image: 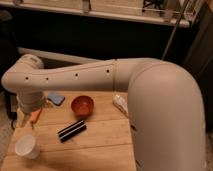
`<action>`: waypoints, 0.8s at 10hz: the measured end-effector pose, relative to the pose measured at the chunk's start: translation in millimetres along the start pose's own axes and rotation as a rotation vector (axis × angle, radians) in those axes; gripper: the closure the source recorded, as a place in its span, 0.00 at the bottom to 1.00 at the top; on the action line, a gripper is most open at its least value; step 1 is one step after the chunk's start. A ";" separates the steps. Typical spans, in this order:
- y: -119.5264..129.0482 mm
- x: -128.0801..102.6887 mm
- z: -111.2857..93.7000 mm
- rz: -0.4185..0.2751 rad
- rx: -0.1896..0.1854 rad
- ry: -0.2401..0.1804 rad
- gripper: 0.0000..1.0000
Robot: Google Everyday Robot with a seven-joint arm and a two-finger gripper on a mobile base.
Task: Pick up the ceramic cup
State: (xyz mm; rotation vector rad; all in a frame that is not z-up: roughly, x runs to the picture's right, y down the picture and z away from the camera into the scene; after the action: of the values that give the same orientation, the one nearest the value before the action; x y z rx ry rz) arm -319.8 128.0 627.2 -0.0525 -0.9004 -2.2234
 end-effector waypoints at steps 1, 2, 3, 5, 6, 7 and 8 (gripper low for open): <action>-13.0 -1.8 14.1 -0.018 -0.008 -0.026 0.20; -29.1 -2.4 33.4 -0.037 -0.017 -0.056 0.20; -44.3 -1.4 55.1 -0.048 -0.023 -0.084 0.20; -55.4 5.6 89.1 -0.046 -0.028 -0.103 0.20; -53.7 9.9 99.8 -0.036 -0.027 -0.100 0.20; -48.3 12.9 111.0 -0.019 -0.022 -0.100 0.20; -40.5 14.4 120.9 0.007 -0.009 -0.098 0.20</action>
State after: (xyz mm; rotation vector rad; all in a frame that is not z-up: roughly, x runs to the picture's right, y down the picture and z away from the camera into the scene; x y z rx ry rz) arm -382.8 213.9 698.7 -0.1701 -0.9417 -2.2350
